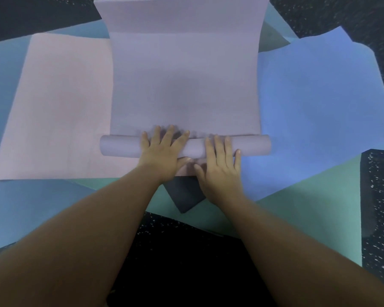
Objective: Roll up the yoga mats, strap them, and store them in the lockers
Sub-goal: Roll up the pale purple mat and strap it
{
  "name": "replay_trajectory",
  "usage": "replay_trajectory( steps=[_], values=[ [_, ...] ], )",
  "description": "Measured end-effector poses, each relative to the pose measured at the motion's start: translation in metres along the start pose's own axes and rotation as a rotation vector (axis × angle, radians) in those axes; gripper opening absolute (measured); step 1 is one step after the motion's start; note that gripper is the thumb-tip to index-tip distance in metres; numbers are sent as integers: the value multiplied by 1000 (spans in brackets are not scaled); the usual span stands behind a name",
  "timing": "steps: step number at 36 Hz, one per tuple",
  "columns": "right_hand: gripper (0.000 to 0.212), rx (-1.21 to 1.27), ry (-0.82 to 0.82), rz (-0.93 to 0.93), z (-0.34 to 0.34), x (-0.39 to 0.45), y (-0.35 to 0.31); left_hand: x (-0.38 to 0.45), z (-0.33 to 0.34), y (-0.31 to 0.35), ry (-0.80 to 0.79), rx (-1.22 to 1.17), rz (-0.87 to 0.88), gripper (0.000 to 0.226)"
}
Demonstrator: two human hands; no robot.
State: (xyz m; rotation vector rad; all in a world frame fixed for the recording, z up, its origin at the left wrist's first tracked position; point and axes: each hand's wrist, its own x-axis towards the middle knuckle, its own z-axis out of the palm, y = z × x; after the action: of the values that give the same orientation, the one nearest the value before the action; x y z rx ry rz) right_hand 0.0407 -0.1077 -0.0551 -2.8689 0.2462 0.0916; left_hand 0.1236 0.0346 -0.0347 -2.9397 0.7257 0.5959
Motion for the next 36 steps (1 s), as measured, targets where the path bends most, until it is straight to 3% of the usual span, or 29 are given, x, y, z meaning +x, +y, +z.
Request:
replay_trajectory(
  steps=[3,7,9,12,16,24,28,31,34,36],
  values=[
    [76,8,-157,21,-6,10,2,2,-3,-2,30,33,29,68],
    [77,-27,-267,48,-19,27,1,-5,11,-3,376,67,132,57],
    [77,-51,-313,51,-24,37,0,-6,20,-4,435,118,101,67],
    [73,-97,-335,28,-30,48,1,-3,21,-3,367,125,63,81],
    [64,-144,-301,18,-31,61,0,8,4,-2,176,238,18,74],
    [53,-176,-86,-108,-25,43,12,-1,-12,-5,135,367,115,66],
    [54,-186,-42,-128,-24,20,14,-22,1,-1,149,340,148,68],
    [53,-167,-139,-145,-30,5,15,-34,10,6,170,314,156,78],
    [51,-184,-179,-146,-32,-14,21,-45,22,9,300,251,172,103],
    [51,-164,-218,-112,-31,-27,18,-53,31,9,422,214,196,103]
  ],
)
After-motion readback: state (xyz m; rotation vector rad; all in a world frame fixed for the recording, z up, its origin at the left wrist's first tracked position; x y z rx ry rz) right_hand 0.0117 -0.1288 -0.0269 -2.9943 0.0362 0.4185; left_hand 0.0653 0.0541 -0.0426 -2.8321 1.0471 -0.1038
